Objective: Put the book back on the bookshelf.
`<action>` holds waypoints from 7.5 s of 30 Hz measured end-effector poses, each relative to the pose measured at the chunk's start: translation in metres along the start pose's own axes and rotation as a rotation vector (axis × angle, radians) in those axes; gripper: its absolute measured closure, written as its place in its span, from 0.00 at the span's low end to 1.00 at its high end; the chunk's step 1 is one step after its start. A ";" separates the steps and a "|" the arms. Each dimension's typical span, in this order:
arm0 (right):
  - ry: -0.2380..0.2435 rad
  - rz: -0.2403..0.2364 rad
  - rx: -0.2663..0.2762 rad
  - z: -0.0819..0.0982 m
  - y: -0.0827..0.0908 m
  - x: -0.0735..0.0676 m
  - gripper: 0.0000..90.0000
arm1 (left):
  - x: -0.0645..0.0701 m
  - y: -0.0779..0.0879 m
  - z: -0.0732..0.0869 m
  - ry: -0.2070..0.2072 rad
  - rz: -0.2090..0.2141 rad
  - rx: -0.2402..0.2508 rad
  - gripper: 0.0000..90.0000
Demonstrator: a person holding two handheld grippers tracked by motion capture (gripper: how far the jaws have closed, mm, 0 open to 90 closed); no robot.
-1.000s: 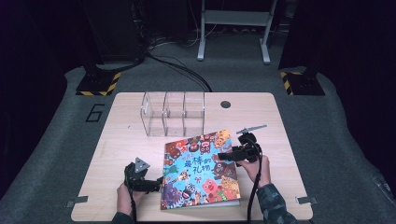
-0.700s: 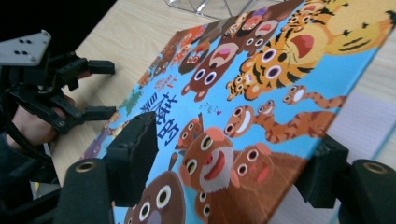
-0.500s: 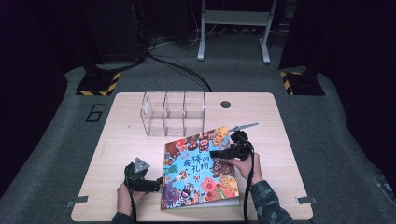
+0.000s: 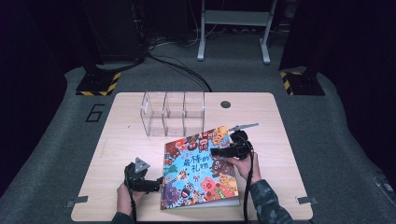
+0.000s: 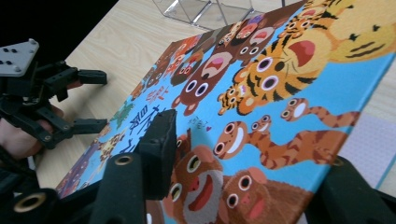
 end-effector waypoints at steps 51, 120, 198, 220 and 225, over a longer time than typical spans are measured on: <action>0.224 0.056 0.211 0.002 0.018 -0.015 0.57 | -0.007 0.002 -0.001 0.058 0.001 0.039 0.00; 0.343 0.021 0.327 0.000 0.032 -0.039 0.57 | 0.043 0.008 -0.066 0.090 0.376 0.095 0.00; 0.111 0.065 0.158 -0.005 0.028 -0.024 0.46 | 0.031 0.072 -0.091 -0.006 0.261 0.288 0.48; 0.144 0.074 0.171 -0.014 0.035 -0.029 0.45 | 0.033 0.087 -0.101 -0.103 0.205 0.332 0.51; 0.153 0.085 0.172 -0.017 0.037 -0.030 0.45 | 0.032 0.088 -0.102 -0.116 0.191 0.335 0.52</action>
Point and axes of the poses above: each handheld gripper's, and its own axes: y roughly backward along the jaws, z roughly out of its underside, x roughly to its right, the point moved 10 cm from there along -y, roughly forward along the jaws, and after that the axes turned 2 degrees about y, right-handed, at the moved point
